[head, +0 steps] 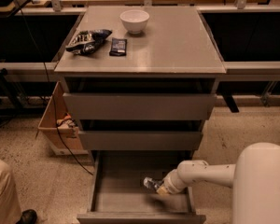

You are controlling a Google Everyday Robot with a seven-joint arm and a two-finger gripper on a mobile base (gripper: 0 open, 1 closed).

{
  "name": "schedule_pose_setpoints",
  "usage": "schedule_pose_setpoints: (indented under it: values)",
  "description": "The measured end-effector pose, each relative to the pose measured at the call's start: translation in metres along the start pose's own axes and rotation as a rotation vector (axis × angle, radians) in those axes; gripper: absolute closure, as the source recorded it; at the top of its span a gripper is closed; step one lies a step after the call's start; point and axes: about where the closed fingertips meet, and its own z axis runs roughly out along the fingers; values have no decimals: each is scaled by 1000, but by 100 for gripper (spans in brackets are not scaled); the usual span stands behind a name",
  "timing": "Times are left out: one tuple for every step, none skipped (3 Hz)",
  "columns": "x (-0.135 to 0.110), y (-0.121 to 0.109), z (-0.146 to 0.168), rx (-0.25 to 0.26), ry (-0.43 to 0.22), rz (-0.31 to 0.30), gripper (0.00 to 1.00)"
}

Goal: Place redbull can into bottom drawer

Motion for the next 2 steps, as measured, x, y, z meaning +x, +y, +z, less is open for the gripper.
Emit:
schedule_pose_setpoints:
  values:
    - [-5, -29, 61, 13, -26, 19, 100]
    - [-9, -49, 95, 22, -44, 22, 100]
